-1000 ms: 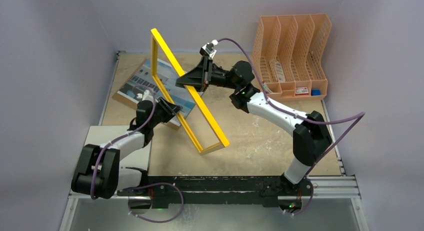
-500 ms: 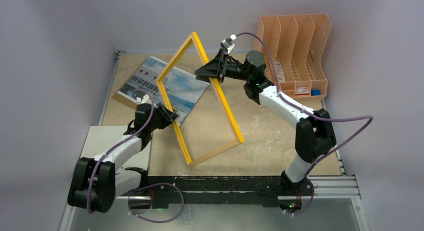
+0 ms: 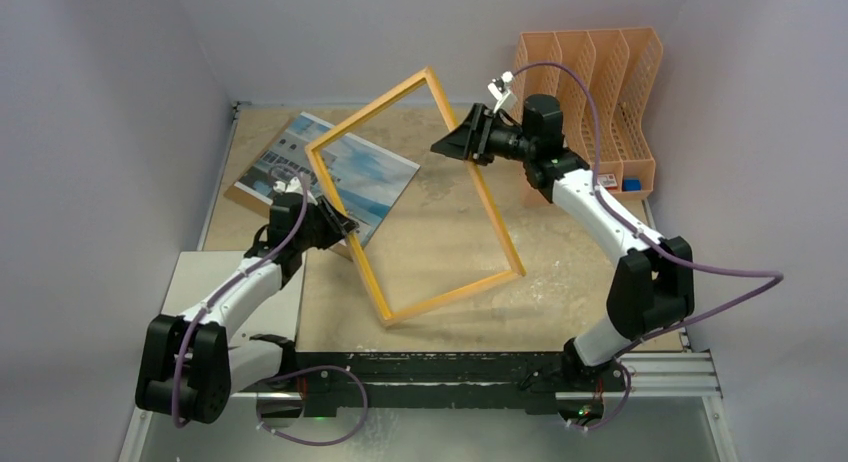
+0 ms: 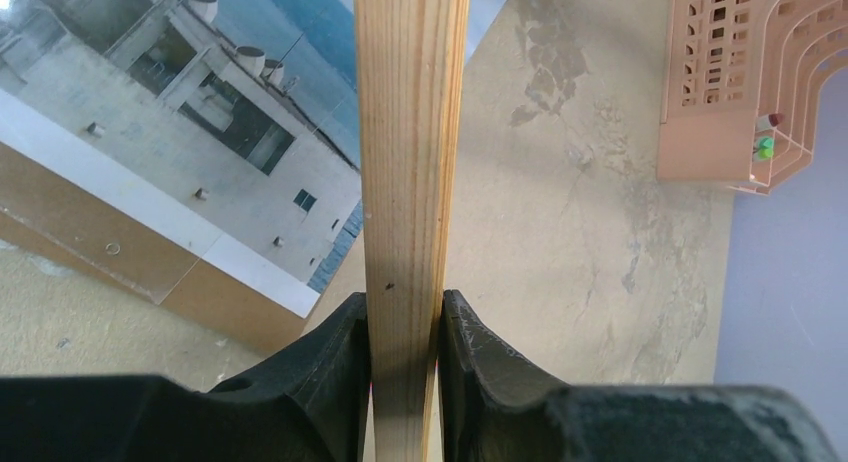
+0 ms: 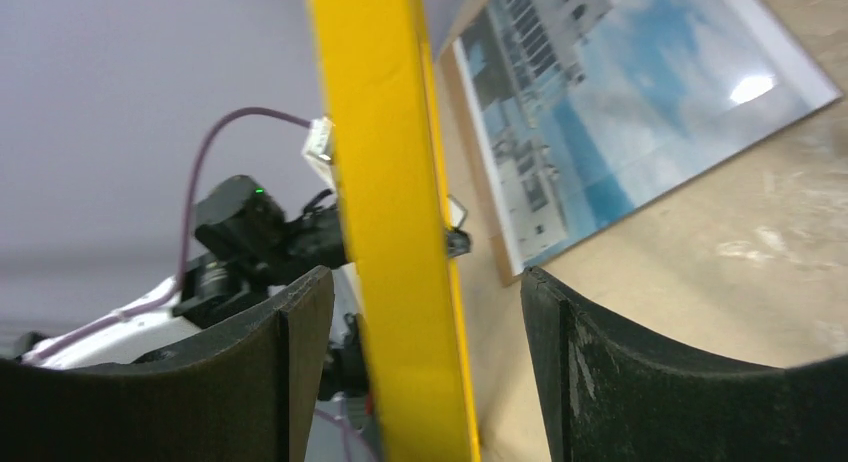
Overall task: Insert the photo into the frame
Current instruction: Turn over the photo frame at the center of the board, then move the photo frame item to the center of the board.
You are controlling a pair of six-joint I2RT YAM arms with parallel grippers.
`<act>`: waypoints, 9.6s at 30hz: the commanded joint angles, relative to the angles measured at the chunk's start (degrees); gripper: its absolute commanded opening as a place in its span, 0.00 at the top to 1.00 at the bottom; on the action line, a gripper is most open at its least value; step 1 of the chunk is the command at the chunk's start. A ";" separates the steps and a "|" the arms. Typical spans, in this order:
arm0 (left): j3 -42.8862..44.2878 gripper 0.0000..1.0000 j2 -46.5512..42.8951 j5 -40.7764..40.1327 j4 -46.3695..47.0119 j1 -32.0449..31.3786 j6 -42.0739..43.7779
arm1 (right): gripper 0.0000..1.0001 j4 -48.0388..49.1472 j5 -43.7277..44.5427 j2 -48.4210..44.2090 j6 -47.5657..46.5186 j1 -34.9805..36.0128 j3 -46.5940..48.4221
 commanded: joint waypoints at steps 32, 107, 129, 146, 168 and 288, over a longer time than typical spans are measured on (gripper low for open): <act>19.33 1.00 20.05 4.05 -8.31 -0.02 4.96 | 0.34 1.61 25.88 7.72 -11.90 -4.14 -17.33; 14.58 0.40 -23.32 -11.41 -39.42 -0.02 9.08 | 0.63 -28.93 73.23 29.22 -0.43 44.04 12.91; 13.02 0.40 -20.41 -5.69 -36.28 -0.02 12.24 | 0.80 -29.82 74.78 32.19 12.83 38.26 19.02; 13.48 0.39 -19.48 -9.52 -37.54 -0.02 10.87 | 0.37 -28.81 66.35 19.27 -2.55 37.34 14.81; 20.30 0.21 2.55 -25.60 -24.00 1.98 3.46 | 0.38 -10.89 48.17 17.96 -5.89 35.07 9.50; 95.30 0.47 85.71 -10.82 -23.45 1.82 20.18 | 0.48 -7.64 33.84 9.53 -9.38 19.32 0.34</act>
